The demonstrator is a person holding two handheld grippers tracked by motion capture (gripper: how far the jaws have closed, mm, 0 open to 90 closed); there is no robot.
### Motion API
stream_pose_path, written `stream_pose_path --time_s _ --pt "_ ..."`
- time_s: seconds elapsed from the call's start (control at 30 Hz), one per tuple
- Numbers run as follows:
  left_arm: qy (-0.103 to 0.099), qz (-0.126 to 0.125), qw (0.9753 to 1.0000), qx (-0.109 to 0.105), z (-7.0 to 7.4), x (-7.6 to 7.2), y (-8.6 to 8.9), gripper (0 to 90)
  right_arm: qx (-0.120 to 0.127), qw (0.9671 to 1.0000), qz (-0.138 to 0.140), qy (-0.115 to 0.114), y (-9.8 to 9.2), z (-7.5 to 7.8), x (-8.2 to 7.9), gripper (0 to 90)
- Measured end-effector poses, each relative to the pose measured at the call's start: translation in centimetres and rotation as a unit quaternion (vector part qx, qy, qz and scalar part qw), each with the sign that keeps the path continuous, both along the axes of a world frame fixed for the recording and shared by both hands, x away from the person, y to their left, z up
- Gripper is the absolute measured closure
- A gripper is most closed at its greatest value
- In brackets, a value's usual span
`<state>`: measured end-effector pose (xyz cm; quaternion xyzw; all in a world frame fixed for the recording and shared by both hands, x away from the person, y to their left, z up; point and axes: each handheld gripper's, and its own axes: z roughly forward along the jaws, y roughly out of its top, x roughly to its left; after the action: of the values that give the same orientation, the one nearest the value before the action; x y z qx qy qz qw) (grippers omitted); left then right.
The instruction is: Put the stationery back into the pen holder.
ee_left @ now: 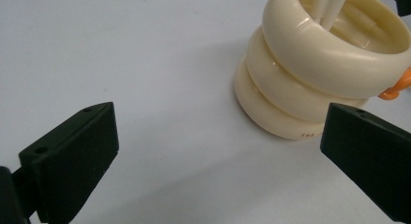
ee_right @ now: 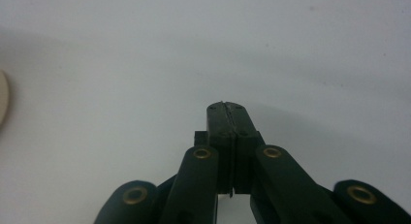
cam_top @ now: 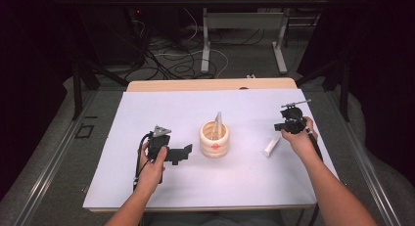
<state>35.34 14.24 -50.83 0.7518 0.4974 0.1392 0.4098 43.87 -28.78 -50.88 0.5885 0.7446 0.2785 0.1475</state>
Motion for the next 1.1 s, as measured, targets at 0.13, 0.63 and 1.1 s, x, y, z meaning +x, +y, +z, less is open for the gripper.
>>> stream_pose_path --time_s 0.13,0.63,1.1 --pt "0.001 0.001 1.0 -0.002 0.0 0.0 0.0 0.2 -0.003 0.9998 -0.011 0.014 -0.4 -0.9 0.0 90.0" --pt "0.0 0.001 1.0 -0.002 0.0 0.0 0.0 0.2 -0.002 0.9992 -0.017 0.037 -0.7 -2.1 -0.3 90.0" --pt "0.001 0.004 1.0 -0.007 0.1 0.0 0.0 0.4 0.034 0.9974 0.019 0.061 1.1 -3.0 -3.1 90.0"
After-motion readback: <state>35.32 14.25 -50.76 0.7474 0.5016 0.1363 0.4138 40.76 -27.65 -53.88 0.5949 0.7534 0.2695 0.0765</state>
